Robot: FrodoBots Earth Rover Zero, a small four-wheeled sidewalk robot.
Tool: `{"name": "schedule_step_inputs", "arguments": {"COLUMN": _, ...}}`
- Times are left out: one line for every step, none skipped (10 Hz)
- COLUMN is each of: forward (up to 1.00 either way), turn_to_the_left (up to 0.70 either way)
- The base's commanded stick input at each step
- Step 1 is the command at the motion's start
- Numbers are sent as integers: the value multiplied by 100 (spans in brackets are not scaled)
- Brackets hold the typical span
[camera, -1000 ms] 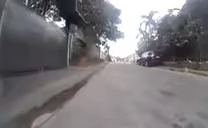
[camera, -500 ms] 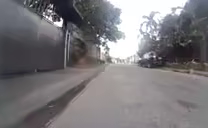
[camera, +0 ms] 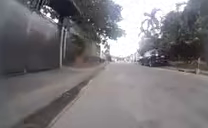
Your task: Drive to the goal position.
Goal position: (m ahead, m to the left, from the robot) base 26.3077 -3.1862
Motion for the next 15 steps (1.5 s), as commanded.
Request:
{"name": "schedule_step_inputs", "arguments": {"forward": 100, "turn_to_the_left": -35}}
{"name": "schedule_step_inputs", "arguments": {"forward": 100, "turn_to_the_left": -39}}
{"name": "schedule_step_inputs", "arguments": {"forward": 100, "turn_to_the_left": -13}}
{"name": "schedule_step_inputs", "arguments": {"forward": 100, "turn_to_the_left": 1}}
{"name": "schedule_step_inputs", "arguments": {"forward": 100, "turn_to_the_left": 1}}
{"name": "schedule_step_inputs", "arguments": {"forward": 100, "turn_to_the_left": 1}}
{"name": "schedule_step_inputs", "arguments": {"forward": 100, "turn_to_the_left": 1}}
{"name": "schedule_step_inputs", "arguments": {"forward": 100, "turn_to_the_left": 1}}
{"name": "schedule_step_inputs", "arguments": {"forward": 100, "turn_to_the_left": 1}}
{"name": "schedule_step_inputs", "arguments": {"forward": 100, "turn_to_the_left": 1}}
{"name": "schedule_step_inputs", "arguments": {"forward": 100, "turn_to_the_left": 1}}
{"name": "schedule_step_inputs", "arguments": {"forward": 100, "turn_to_the_left": 1}}
{"name": "schedule_step_inputs", "arguments": {"forward": 100, "turn_to_the_left": 1}}
{"name": "schedule_step_inputs", "arguments": {"forward": 100, "turn_to_the_left": 1}}
{"name": "schedule_step_inputs", "arguments": {"forward": 100, "turn_to_the_left": 1}}
